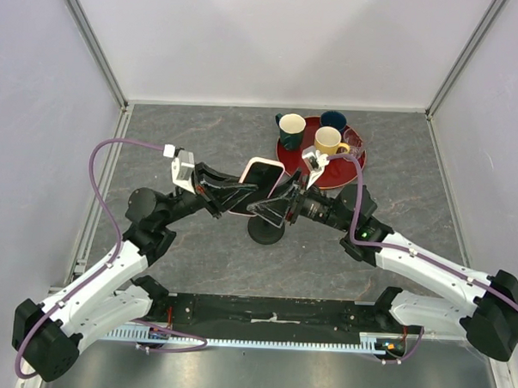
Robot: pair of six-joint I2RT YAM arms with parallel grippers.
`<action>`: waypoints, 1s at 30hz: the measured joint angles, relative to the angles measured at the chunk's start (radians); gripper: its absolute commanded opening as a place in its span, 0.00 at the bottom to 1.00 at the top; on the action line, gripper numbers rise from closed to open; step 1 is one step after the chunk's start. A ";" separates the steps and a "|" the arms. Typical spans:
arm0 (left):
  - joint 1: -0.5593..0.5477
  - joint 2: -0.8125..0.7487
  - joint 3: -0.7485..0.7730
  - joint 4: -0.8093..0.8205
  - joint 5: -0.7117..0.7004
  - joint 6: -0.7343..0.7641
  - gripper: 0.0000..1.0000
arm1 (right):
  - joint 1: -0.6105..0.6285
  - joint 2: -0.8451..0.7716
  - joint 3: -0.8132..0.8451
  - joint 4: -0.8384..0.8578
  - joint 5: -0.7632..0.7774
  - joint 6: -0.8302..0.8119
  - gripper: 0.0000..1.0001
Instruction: Place the phone on the phone stand
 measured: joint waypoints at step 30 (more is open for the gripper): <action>0.016 0.116 0.088 0.106 0.208 -0.217 0.58 | 0.040 -0.099 -0.029 -0.090 0.013 -0.186 0.00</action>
